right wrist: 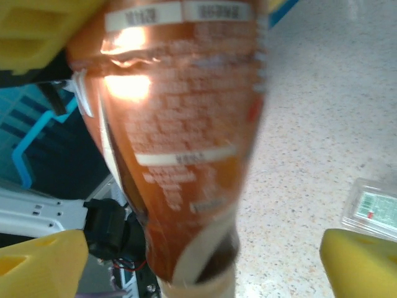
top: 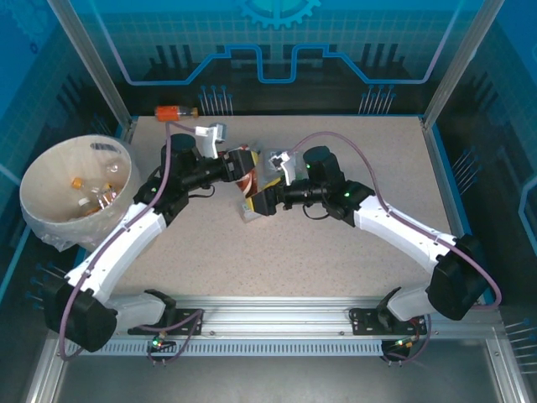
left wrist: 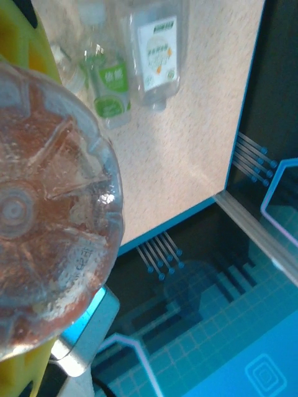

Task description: Put the plastic bottles in the bin

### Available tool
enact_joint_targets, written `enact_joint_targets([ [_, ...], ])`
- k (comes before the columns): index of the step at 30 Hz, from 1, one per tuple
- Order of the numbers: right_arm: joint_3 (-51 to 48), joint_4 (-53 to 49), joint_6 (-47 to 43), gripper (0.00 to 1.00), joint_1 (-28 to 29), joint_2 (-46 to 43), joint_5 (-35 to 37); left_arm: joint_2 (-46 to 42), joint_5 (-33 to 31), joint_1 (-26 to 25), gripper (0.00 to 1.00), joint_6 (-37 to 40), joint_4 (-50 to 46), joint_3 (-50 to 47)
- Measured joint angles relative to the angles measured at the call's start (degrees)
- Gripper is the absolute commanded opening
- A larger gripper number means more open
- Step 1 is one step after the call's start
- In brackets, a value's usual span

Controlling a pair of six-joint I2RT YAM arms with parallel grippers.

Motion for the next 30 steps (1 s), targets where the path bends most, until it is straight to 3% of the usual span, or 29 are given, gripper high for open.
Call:
enact_joint_targets([
  [5,0.02,-4.35,-0.28,1.0,0.0,-1.88,8.46,-1.84,-8.2,0.0,0.49,3.85,-7.58,3.15],
  [15,0.11,-10.21,1.64,1.0,0.0,-3.08,26.99,-6.86,-30.95,0.02,0.49,15.02,-24.55,15.21],
  [24,1.92,-12.46,1.7,1.0,0.0,-2.36,30.58,-8.94,-50.95,0.13,0.47,23.67,-30.77,20.98],
  [30,3.34,-12.76,1.53,1.0,0.0,-0.66,30.97,-10.23,-66.69,2.62,0.47,32.94,-23.85,21.4],
])
